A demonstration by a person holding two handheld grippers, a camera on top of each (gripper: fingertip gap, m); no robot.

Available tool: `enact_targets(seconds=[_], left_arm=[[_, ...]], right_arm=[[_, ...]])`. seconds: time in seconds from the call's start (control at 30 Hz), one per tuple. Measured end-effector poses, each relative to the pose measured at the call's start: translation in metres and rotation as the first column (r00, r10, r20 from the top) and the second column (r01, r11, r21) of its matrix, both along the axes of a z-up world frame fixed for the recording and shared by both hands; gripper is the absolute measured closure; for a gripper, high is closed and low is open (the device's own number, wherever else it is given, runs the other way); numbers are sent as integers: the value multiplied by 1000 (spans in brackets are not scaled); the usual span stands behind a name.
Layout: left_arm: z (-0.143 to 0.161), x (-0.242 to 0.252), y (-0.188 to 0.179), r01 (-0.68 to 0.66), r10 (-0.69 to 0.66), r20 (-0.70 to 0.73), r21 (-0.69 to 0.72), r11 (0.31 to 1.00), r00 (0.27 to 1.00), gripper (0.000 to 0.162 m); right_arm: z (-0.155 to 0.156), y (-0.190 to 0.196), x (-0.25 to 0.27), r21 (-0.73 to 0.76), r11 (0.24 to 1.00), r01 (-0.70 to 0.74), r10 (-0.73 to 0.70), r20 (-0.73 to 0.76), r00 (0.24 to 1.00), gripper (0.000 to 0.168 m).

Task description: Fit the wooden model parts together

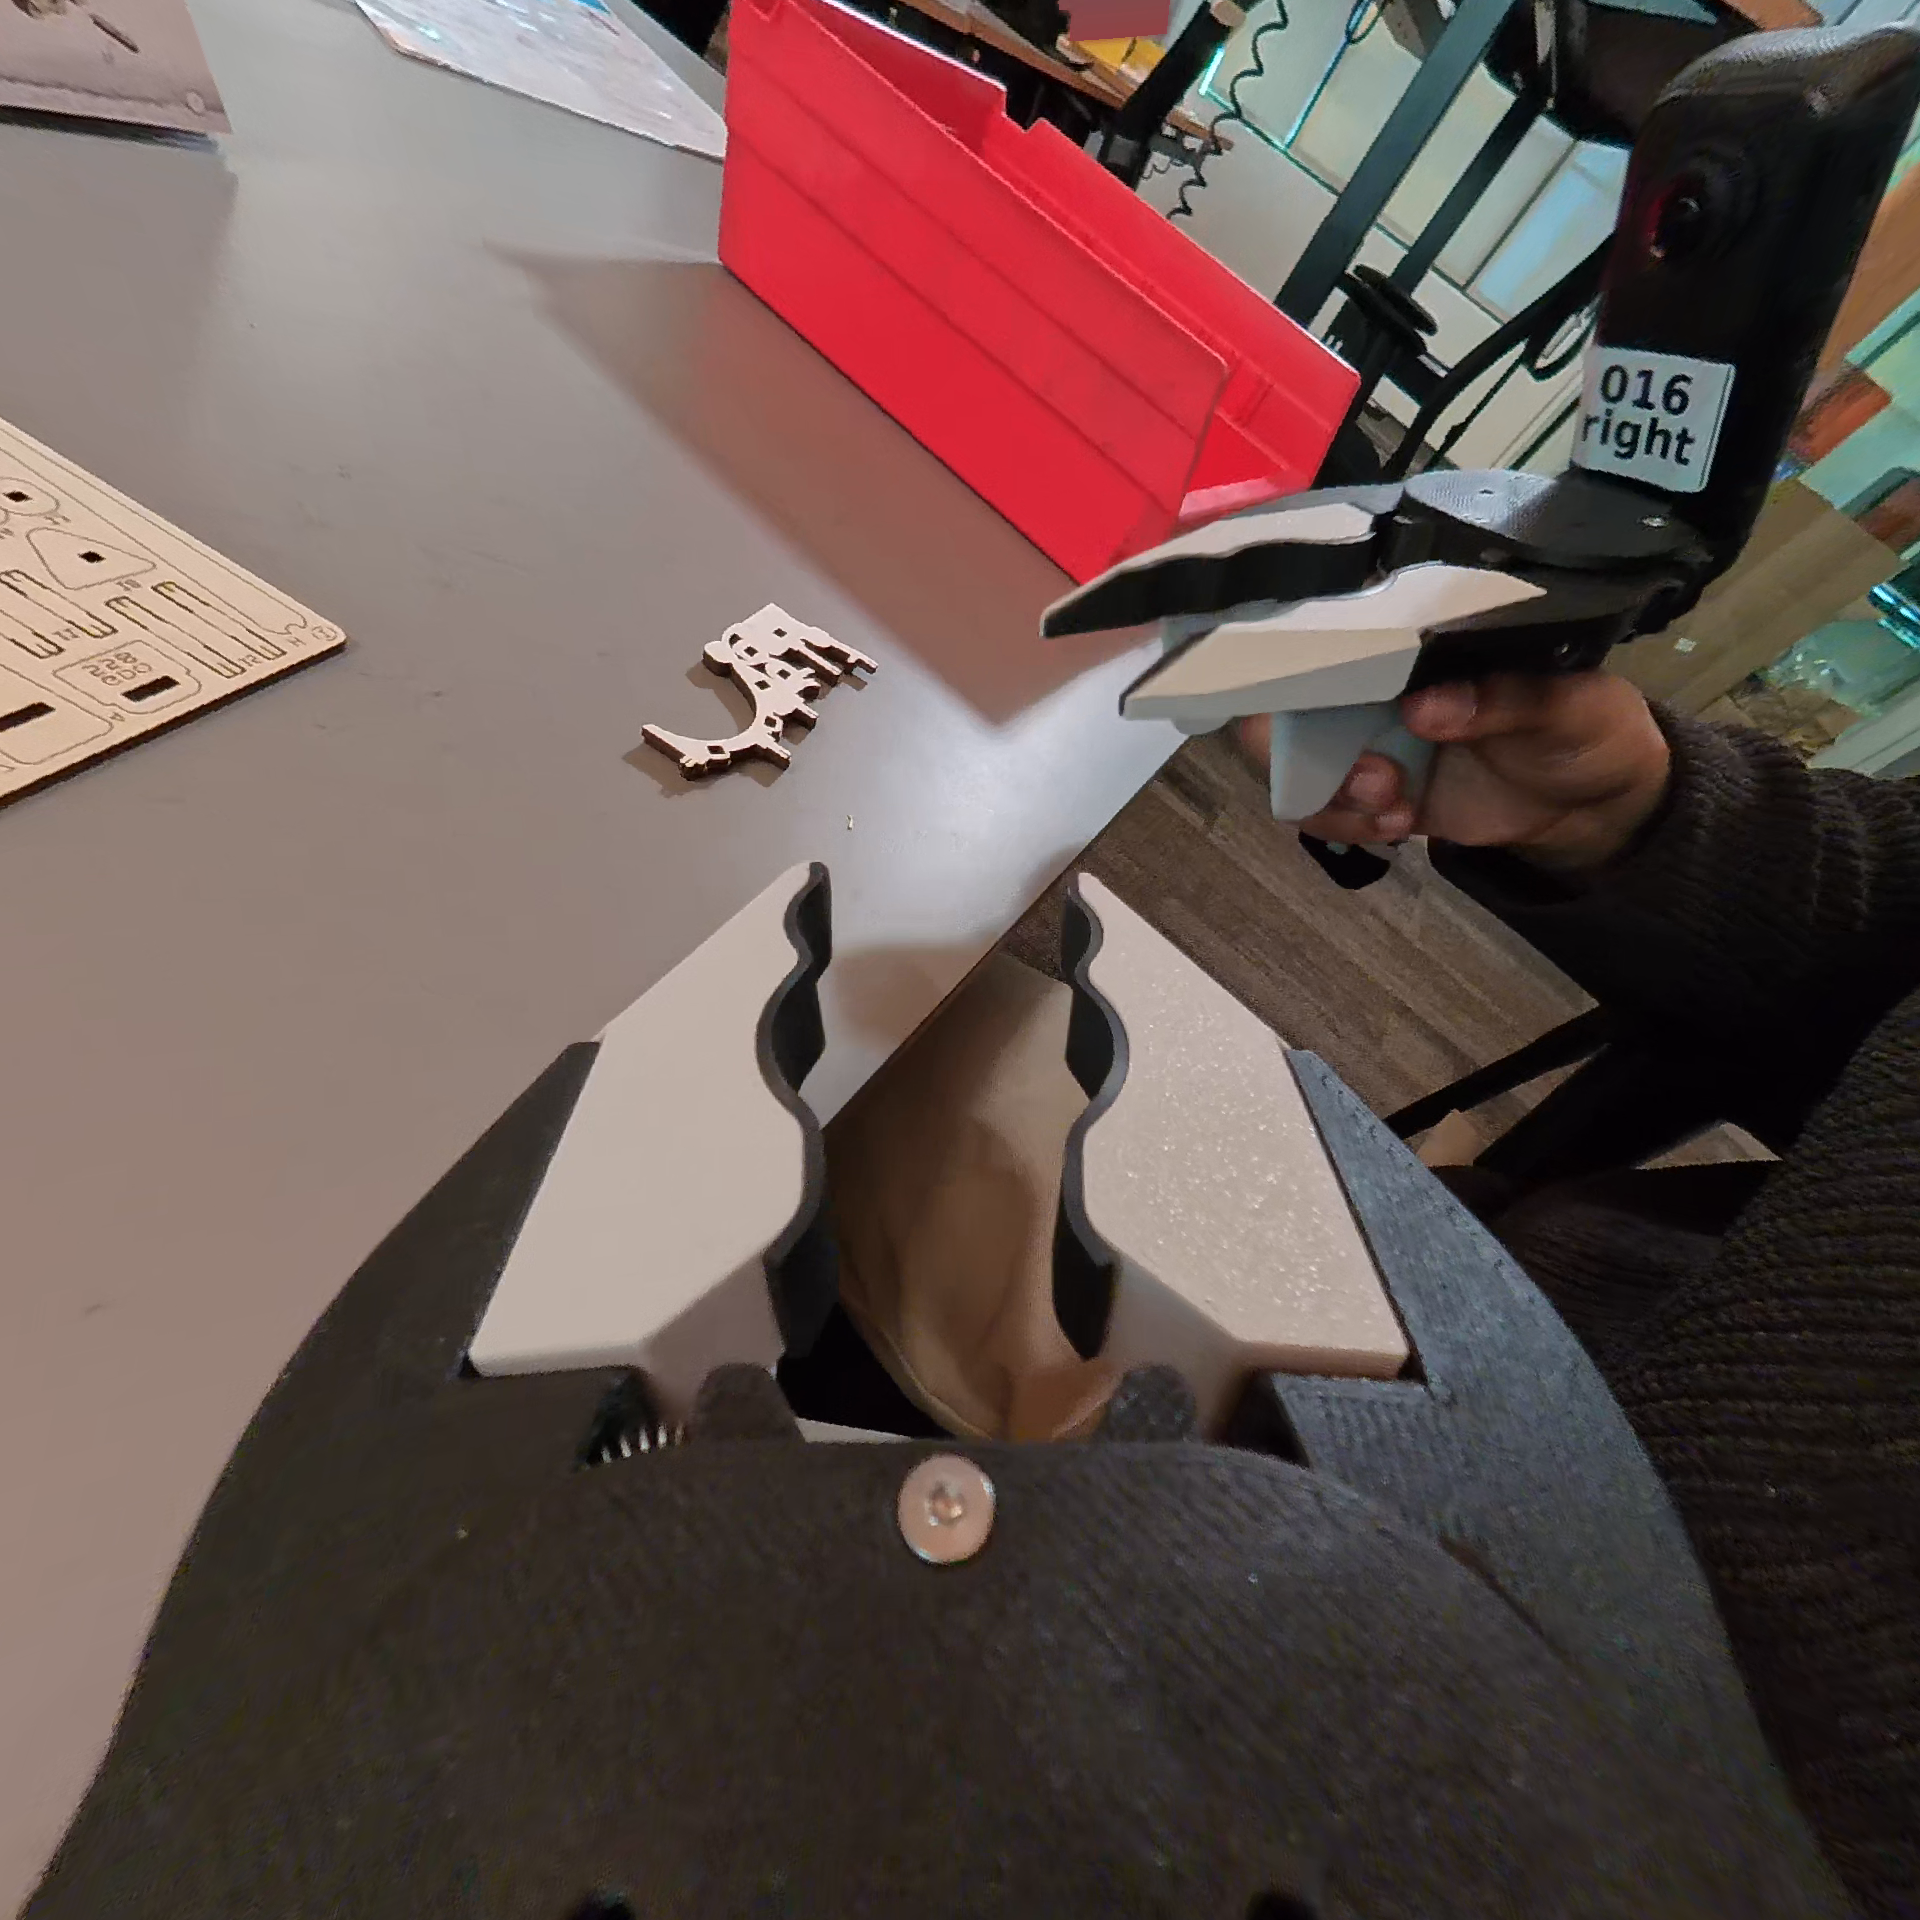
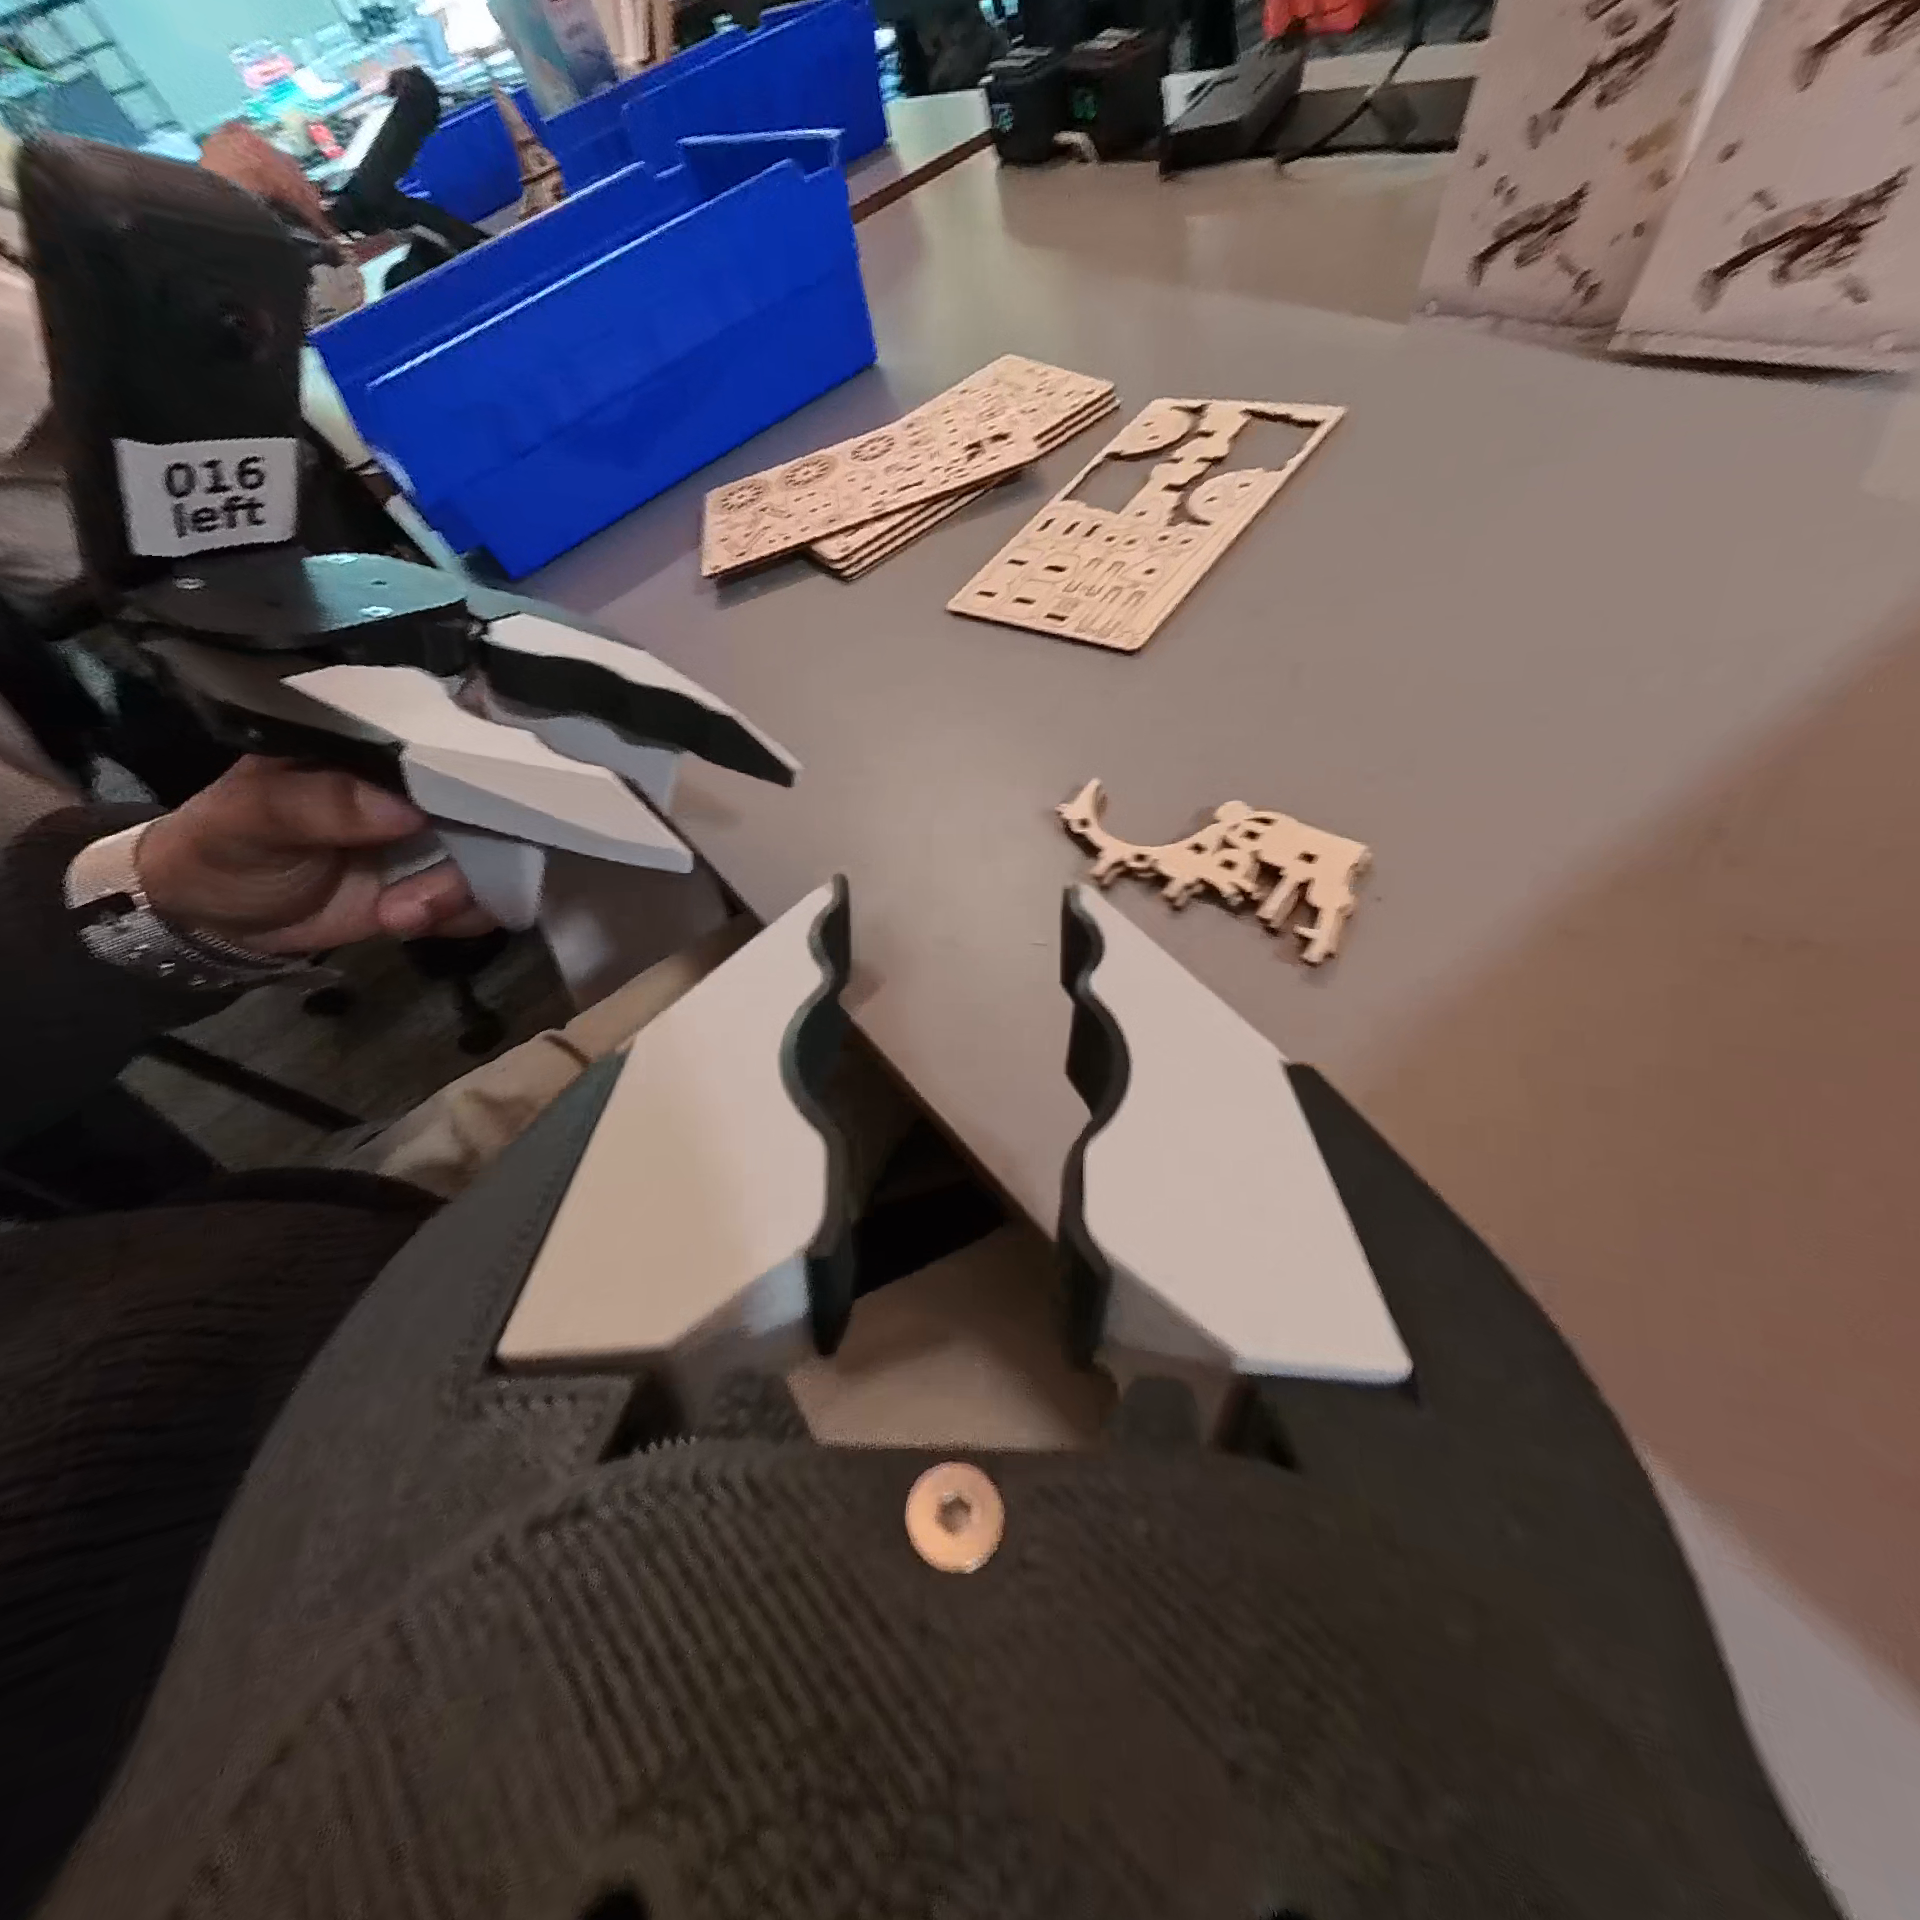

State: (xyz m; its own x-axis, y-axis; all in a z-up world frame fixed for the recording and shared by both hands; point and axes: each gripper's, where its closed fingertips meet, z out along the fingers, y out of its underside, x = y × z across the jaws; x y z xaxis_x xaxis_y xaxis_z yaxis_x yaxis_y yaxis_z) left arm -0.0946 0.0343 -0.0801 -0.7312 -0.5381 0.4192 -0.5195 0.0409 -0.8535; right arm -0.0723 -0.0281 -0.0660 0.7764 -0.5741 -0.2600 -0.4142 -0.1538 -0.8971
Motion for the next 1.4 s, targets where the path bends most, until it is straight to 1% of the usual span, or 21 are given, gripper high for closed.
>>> enact_targets(seconds=[0.07, 0.1, 0.13, 0.2, 0.27, 0.33, 0.37, 0.43, 0.5, 0.53, 0.57, 0.63, 0.7, 0.77, 0.83, 0.93, 1.03, 1.27, 1.4], left_arm=[[0, -1, -1, 11, -12, 9, 7, 1000, 1000, 117], [0, -3, -3, 21, -21, 15, 10, 1000, 1000, 114], [1, -6, -6, 44, -45, 22, 11, 999, 999, 106], [0, -14, -14, 97, -97, 32, 30, 995, 995, 99], [3, -17, -21, 113, -114, 61, 25, 993, 992, 91], [13, -16, -21, 102, -99, 76, -33, 994, 992, 86], [18, -14, -18, 89, -84, 71, -66, 994, 994, 83], [17, -11, -13, 79, -75, 46, -95, 992, 996, 83], [16, -13, -15, 101, -98, 33, -101, 990, 995, 75], [21, -14, -17, 113, -109, 36, -125, 986, 993, 72], [29, -15, -17, 121, -115, 45, -168, 978, 992, 65], [50, -15, -10, 116, -103, 60, -292, 949, 993, 54], [56, -8, 3, 80, -68, 48, -350, 933, 997, 55], [54, -4, 8, 54, -45, 33, -350, 935, 998, 55], [56, -6, 7, 64, -52, 44, -348, 935, 998, 55], [60, -14, 3, 111, -86, 89, -329, 938, 992, 48], [59, -15, 3, 110, -83, 98, -315, 943, 992, 44], [54, -14, 0, 109, -88, 84, -298, 948, 993, 46], [51, -15, -2, 115, -98, 75, -287, 951, 992, 48]], right_arm=[[4, 5, -5, 28, 999, -28, 28, 3, 1000, 126], [6, 6, -5, 36, 999, -23, 23, 11, 1000, 122], [7, 5, -5, 37, 999, -18, 17, 14, 1000, 122], [2, 6, -5, 20, 999, -26, 26, -6, 1000, 125], [-11, 12, -15, -5, 996, -92, 91, -72, 993, 124], [-16, 20, -27, -11, 987, -162, 160, -102, 982, 123], [-13, 23, -31, -9, 984, -179, 177, -78, 981, 122], [-6, 25, -33, -17, 983, -185, 185, -9, 983, 115], [1, 24, -30, -3, 986, -165, 165, 37, 986, 110], [5, 24, -29, 24, 987, -159, 158, 37, 987, 107], [9, 24, -28, 62, 986, -156, 155, 23, 988, 104], [18, 22, -25, 154, 979, -136, 141, -24, 990, 101], [23, 18, -21, 212, 971, -107, 122, -55, 991, 97], [23, 17, -19, 221, 970, -103, 120, -64, 991, 96], [17, 20, -22, 187, 975, -118, 131, -63, 989, 93], [10, 23, -26, 128, 982, -137, 143, -38, 989, 91], [8, 22, -24, 87, 988, -129, 130, -7, 991, 90], [8, 20, -23, 81, 990, -119, 120, -10, 993, 91], [0, 15, -17, 26, 996, -87, 87, -8, 996, 93]])
